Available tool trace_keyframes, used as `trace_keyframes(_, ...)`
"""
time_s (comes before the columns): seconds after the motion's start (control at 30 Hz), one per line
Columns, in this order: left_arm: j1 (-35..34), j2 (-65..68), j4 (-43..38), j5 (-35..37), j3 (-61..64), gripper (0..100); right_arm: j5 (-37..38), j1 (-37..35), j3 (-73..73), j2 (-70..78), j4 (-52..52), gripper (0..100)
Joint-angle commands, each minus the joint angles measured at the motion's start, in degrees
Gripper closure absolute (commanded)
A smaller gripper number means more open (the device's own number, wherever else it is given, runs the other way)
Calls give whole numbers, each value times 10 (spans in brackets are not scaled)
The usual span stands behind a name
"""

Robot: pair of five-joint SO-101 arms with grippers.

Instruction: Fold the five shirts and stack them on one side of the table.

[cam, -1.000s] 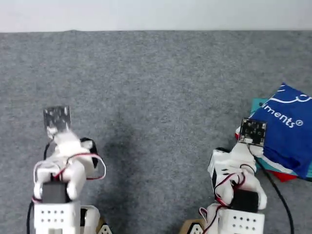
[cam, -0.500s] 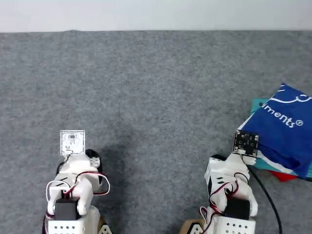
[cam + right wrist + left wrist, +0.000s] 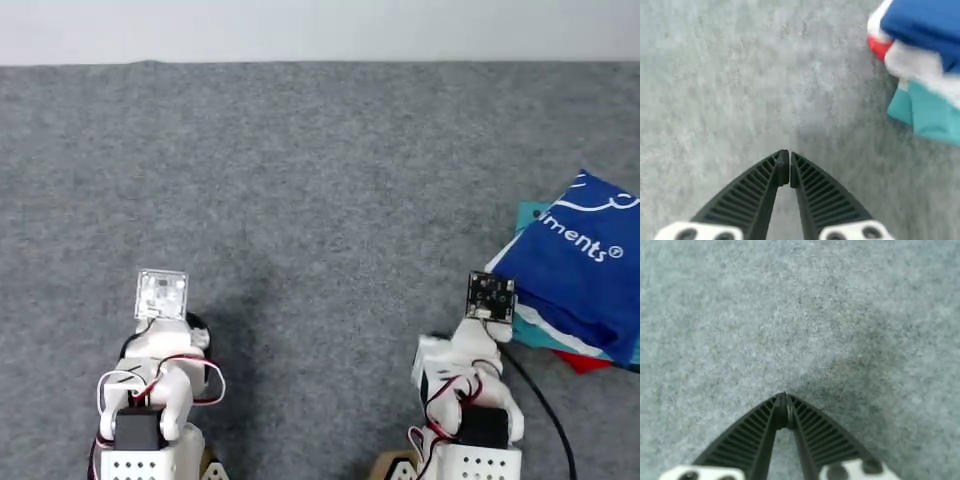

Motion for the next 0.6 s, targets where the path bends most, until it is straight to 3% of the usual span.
trace_keyframes(0.0,0,-3,18,-53,-4,994,4,-1,9,-3,29,990)
trace_keyframes(0.57,0,-3,55,-72,-4,994,5,-3,9,-4,31,990)
